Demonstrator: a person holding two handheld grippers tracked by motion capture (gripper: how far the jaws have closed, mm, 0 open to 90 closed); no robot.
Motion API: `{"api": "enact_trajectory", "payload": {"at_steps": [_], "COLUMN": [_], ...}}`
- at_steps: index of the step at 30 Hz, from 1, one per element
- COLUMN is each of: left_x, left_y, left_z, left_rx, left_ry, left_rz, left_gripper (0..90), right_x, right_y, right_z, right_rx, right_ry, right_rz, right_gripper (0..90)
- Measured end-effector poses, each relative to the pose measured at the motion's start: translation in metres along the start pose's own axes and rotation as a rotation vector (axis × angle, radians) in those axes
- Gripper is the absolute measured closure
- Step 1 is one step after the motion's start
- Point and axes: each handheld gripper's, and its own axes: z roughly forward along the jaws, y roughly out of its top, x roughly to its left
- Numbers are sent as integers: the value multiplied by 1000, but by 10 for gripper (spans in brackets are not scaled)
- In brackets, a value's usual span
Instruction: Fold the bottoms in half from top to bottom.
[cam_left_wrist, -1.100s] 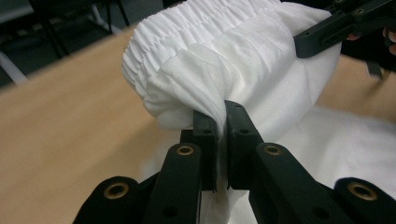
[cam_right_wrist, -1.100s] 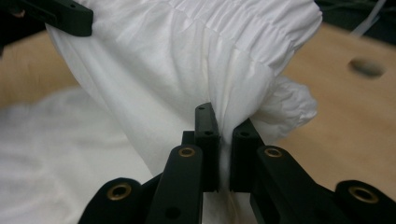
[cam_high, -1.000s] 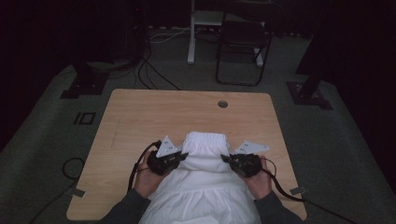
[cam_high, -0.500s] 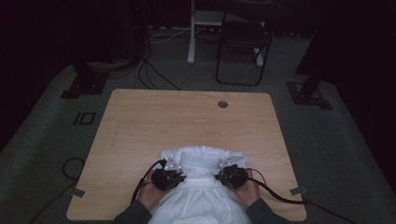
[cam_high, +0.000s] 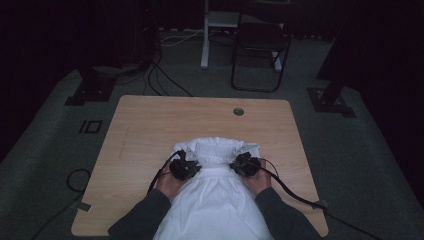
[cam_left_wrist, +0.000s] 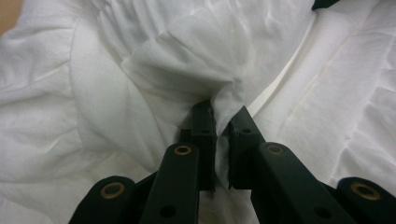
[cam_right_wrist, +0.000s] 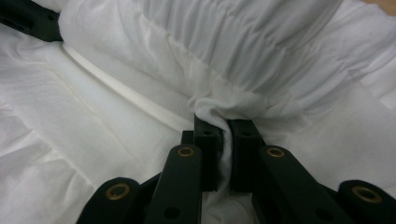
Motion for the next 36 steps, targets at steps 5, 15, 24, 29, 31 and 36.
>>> {"api": "enact_trajectory", "payload": {"at_steps": [5,15,24,29,31,36], "left_x": [21,52,64,66,66,68], "left_y": [18,48,64,63,65,80], "left_z": [17,44,54,47,37,-12], "left_rx": [-3,9,40,29,4,-151], "left_ry": [18,64,97,65,54,19], "left_rz": [-7,-52,-100,-130,-129,-148], "left_gripper": [835,835,835,844,851,853], "right_x": [-19,-50,-62,-66,-67,-70], "right_y": [15,47,66,64,64,73], "right_z": [13,36,49,45,38,-1], "right_rx": [-6,24,45,24,-1,-130], "right_ry": [-33,-95,-148,-112,-107,-65], "right_rz": [33,109,161,185,187,190], "right_gripper": [833,823,816,828,834,838]}}
